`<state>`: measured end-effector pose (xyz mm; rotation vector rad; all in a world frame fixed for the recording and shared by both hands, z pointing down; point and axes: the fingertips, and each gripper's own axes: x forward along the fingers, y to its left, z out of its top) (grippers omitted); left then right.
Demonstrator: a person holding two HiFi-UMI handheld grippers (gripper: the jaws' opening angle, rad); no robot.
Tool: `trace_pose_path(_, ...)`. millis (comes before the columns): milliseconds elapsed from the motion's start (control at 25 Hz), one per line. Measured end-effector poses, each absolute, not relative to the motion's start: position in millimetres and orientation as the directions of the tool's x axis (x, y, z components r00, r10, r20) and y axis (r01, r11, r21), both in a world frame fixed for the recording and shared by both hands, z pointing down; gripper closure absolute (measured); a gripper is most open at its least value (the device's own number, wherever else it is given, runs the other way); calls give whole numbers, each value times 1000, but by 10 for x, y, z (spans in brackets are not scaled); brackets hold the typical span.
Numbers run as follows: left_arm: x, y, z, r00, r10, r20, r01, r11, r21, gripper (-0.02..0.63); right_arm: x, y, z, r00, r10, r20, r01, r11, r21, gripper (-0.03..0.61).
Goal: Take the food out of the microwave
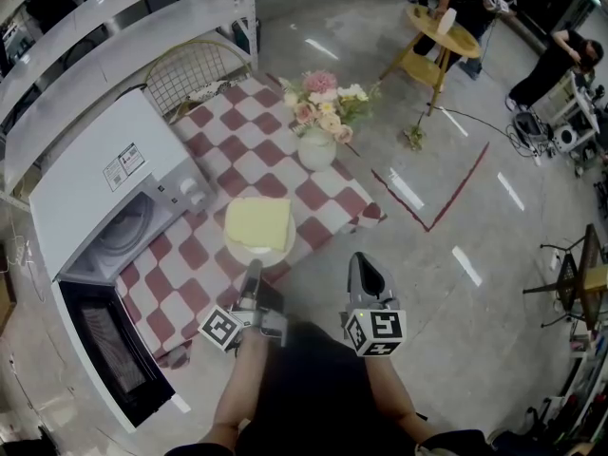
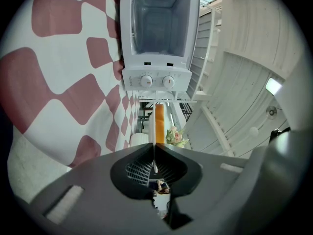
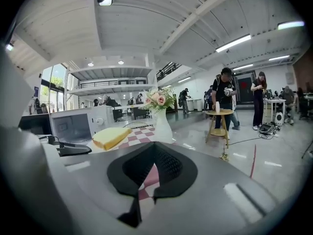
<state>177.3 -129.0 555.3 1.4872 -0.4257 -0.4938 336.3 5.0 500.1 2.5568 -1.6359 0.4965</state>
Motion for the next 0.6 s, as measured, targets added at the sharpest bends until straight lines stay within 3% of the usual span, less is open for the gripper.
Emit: trace_pose_path(600,1738,-1243,5515,832,-554,-34,55,22,998,592,3294,44,4986,381,-875,300,-898,-428,-108,580)
